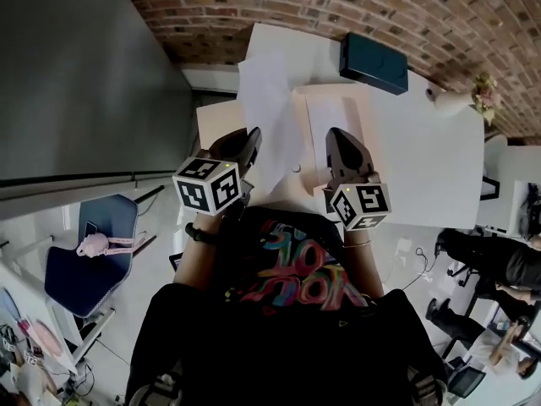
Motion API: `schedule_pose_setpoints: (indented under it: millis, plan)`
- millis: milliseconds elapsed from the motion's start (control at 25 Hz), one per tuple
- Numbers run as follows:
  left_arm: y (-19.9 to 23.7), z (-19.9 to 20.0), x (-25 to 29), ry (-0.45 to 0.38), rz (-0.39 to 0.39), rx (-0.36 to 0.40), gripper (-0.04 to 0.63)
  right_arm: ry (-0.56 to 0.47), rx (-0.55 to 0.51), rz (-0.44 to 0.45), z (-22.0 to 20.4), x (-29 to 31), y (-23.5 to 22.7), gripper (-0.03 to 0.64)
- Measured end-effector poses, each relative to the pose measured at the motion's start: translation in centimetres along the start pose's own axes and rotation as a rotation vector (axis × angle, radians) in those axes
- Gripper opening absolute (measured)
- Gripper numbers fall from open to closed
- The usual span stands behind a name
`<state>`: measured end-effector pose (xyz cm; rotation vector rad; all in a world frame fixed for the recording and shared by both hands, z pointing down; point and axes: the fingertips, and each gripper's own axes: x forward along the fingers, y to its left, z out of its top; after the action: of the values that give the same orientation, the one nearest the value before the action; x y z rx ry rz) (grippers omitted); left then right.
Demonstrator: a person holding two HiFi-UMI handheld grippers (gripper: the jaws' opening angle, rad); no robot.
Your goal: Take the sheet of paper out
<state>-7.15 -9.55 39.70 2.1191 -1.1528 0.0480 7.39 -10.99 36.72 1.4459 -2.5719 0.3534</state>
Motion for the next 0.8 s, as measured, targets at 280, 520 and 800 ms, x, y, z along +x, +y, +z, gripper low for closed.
schedule_pose_setpoints:
  millis: [280, 520, 800]
  plan:
    - [-4.0, 5.0, -0.1, -0.136, 0.005, 0.206, 0.023, -0.052, -0.014, -0.046, 2.3, -1.7, -1.7, 0.018]
    - [-6.1, 7.0, 0.5, -0.223, 0.051, 0.380, 0.023, -0.087, -0.045, -0.070, 3.9, -2.8, -2.9, 0.018]
    - [-7.1, 6.4, 1.2, -0.250, 0.103, 0.513, 0.023, -0.113, -0.067, -0.082, 5.0, -4.4, -3.6, 0.018]
